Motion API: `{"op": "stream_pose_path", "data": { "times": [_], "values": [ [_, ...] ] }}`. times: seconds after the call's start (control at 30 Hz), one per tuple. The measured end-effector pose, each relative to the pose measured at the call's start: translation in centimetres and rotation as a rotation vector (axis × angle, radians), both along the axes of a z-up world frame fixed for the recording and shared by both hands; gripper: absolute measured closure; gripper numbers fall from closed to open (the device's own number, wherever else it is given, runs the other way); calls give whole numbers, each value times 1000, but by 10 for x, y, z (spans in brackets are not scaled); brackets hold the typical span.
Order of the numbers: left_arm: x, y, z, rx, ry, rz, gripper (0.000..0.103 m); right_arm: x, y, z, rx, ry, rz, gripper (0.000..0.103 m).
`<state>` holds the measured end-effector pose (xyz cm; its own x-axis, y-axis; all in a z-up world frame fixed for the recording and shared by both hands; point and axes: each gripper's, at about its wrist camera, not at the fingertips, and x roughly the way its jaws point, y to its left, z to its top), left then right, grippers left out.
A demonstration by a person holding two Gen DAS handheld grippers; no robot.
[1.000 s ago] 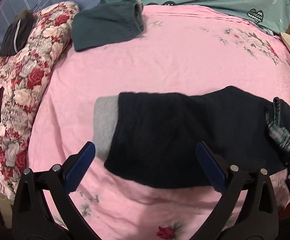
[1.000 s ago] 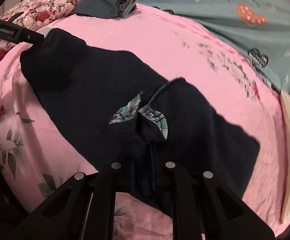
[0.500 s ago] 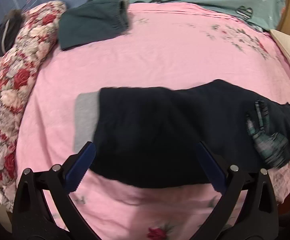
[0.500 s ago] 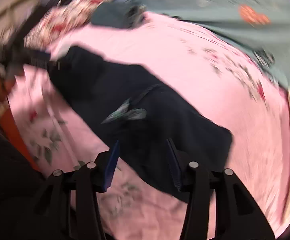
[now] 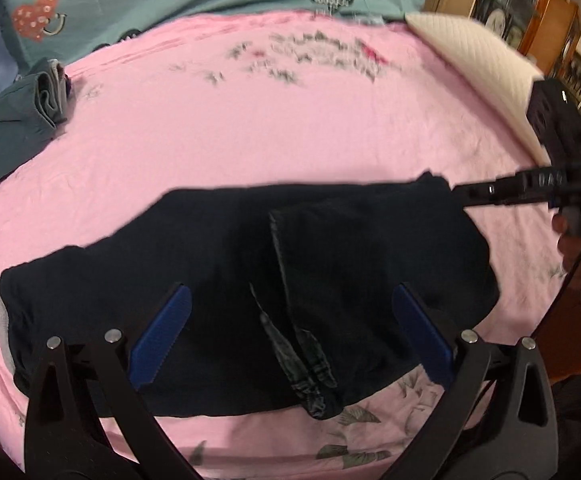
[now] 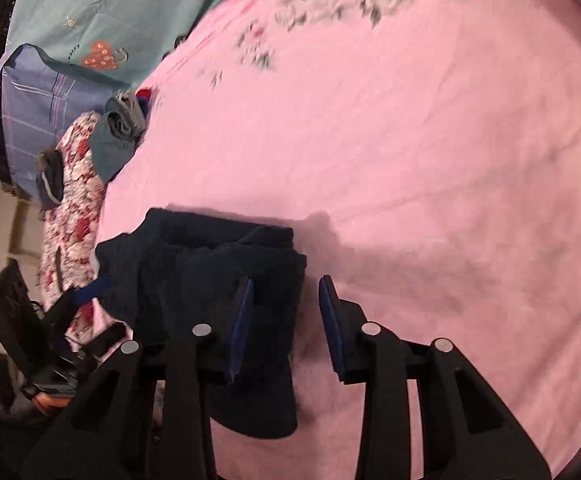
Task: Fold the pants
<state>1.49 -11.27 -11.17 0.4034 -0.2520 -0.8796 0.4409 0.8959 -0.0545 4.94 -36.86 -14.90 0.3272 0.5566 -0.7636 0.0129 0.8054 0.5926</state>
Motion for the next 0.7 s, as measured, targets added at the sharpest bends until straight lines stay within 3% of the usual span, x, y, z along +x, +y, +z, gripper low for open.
{"op": "stream_pose_path", "data": {
  "times": [0.07, 0.13, 0.23, 0.33, 0.5, 0.57, 0.7],
  "values": [
    [-1, -5, -14, 42, 35, 14, 2, 9, 1, -8, 44, 8, 41, 84],
    [0, -8, -31, 98, 74, 39, 2, 17, -1, -8, 78, -11, 55, 93],
    [0, -7, -45, 111, 101, 80, 2, 27, -5, 1, 96, -74, 56, 95],
    [3, -4, -48, 96, 131, 122, 2, 37, -1, -10, 54, -62, 46, 95],
    [3, 1, -49, 80, 145, 152, 2, 9, -35, 3, 250, -85, -39, 89],
    [5, 4, -50, 67, 159, 163, 2, -7, -41, 3, 237, -60, -14, 74],
    [6, 5, -48, 73, 175, 161, 2, -33, -25, -18, 227, 16, 92, 68]
  ]
}}
